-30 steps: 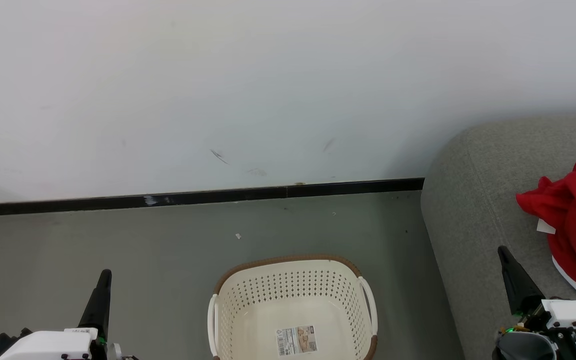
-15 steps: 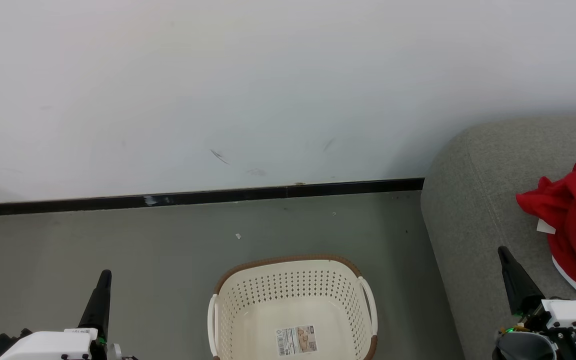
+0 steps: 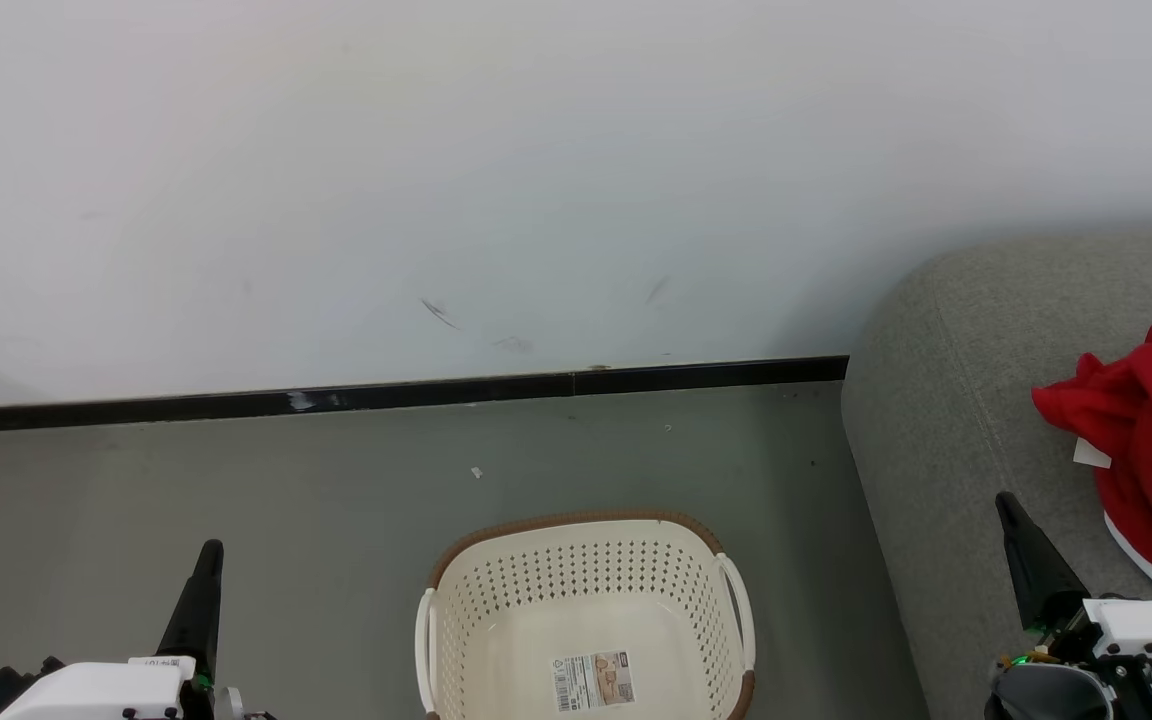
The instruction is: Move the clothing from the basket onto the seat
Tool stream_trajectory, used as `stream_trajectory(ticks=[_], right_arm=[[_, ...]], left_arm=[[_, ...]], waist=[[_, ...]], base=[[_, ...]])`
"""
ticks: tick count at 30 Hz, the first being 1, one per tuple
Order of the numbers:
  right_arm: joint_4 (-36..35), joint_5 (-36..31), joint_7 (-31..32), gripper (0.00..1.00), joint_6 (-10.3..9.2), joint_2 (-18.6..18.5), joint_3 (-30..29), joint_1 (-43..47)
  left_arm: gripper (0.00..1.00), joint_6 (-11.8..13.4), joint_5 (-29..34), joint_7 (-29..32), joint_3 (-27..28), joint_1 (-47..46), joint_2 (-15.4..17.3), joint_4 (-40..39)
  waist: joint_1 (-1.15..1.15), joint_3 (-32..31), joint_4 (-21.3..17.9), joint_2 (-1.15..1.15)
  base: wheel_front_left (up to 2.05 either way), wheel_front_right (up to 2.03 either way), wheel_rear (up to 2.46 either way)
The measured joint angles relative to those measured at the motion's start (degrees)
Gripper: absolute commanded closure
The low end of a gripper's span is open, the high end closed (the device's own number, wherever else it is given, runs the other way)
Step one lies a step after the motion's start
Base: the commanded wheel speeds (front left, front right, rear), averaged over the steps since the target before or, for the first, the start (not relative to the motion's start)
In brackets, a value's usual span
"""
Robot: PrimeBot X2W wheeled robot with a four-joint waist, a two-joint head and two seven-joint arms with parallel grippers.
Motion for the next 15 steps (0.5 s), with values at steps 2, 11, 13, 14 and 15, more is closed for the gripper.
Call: stream_trajectory(ticks=[2, 11, 13, 14, 15], right_arm=[[0.01, 0.00, 0.00, 1.00, 0.00, 0.00, 0.00, 0.00], [0.02, 0.00, 0.00, 1.00, 0.00, 0.00, 0.00, -0.01], [0.02, 0.00, 0.00, 1.00, 0.00, -0.01, 0.00, -0.01], [0.02, 0.00, 0.00, 1.00, 0.00, -0.01, 0.01, -0.01], [0.02, 0.00, 0.00, 1.00, 0.00, -0.01, 0.01, -0.01]], left_arm=[[1.00, 0.00, 0.00, 0.00, 0.00, 0.00, 0.00, 0.01], [1.00, -0.01, 0.00, 0.00, 0.00, -0.01, 0.00, 0.14], [1.00, -0.01, 0.00, 0.00, 0.00, -0.02, 0.00, 0.15], [1.00, -0.01, 0.00, 0.00, 0.01, -0.02, 0.00, 0.16], [1.00, -0.01, 0.00, 0.00, 0.01, -0.02, 0.00, 0.16]], waist=[[0.00, 0.00, 0.00, 0.00], [0.00, 0.00, 0.00, 0.00], [0.00, 0.00, 0.00, 0.00], [0.00, 0.00, 0.00, 0.00], [0.00, 0.00, 0.00, 0.00]], base=[[0.00, 0.00, 0.00], [0.00, 0.00, 0.00], [0.00, 0.00, 0.00], [0.00, 0.00, 0.00], [0.00, 0.00, 0.00]])
